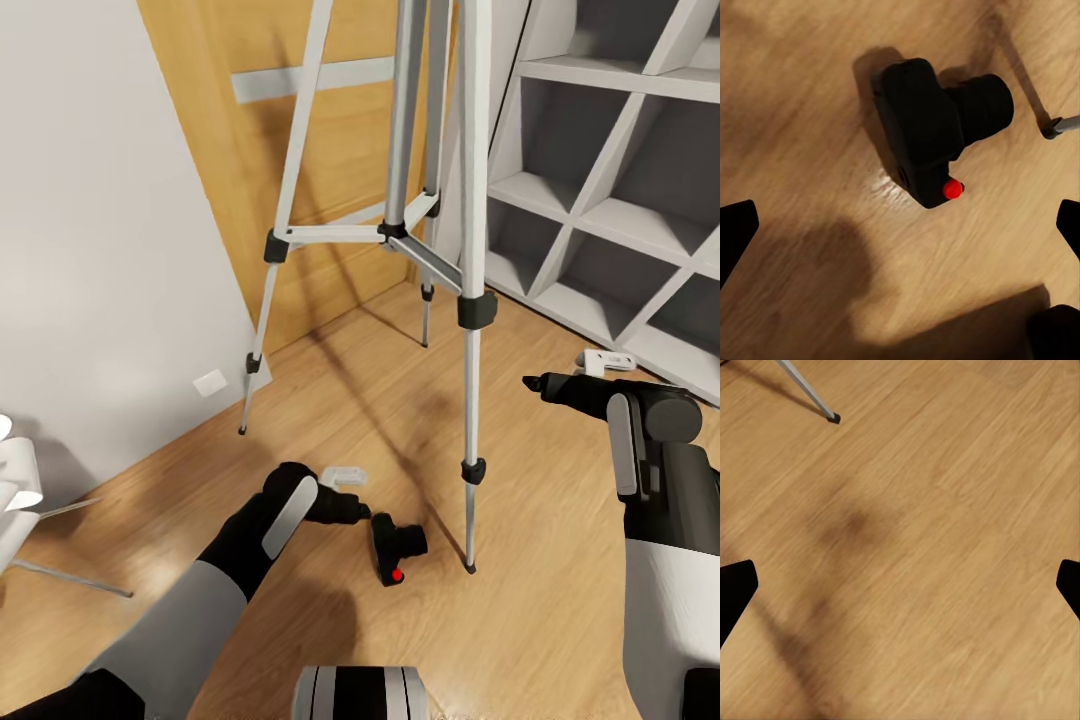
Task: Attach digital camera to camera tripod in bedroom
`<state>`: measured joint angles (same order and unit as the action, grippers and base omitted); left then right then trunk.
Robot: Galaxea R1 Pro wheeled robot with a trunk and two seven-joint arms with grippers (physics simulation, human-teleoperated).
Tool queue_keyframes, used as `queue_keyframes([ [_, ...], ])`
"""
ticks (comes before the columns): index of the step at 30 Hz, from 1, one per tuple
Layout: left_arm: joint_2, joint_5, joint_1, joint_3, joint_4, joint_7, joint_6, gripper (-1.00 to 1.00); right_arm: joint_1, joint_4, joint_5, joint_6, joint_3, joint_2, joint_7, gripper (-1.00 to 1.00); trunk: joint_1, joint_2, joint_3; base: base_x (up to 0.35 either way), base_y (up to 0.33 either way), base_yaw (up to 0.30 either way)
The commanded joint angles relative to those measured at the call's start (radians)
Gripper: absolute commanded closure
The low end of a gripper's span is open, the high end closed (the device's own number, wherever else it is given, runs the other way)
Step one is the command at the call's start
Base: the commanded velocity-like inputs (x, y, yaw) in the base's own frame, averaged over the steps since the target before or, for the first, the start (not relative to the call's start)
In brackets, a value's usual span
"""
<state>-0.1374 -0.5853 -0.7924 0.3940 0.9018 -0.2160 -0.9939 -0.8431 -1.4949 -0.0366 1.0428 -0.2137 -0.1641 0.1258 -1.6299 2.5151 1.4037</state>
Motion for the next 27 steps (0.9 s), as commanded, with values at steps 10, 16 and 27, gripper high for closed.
queue_keyframes([
  [10,-0.012,-0.013,-0.037,0.009,-0.013,-0.005,-0.013,-1.0,-0.001,-0.001,-0.003,0.004,-0.001,-0.001,0.002,-1.0,0.0,0.0,0.001,0.0,0.0,0.0],
  [16,-0.017,-0.015,-0.064,0.012,-0.014,-0.007,-0.035,-1.0,-0.001,-0.001,-0.004,0.004,-0.002,-0.002,0.002,-1.0,0.0,0.0,0.001,0.0,0.0,0.0],
  [27,-0.02,-0.01,-0.136,0.013,-0.018,-0.019,-0.045,-1.0,-0.001,-0.001,-0.002,0.004,-0.002,-0.002,0.001,-1.0,0.0,0.0,0.001,0.0,0.0,0.0],
])
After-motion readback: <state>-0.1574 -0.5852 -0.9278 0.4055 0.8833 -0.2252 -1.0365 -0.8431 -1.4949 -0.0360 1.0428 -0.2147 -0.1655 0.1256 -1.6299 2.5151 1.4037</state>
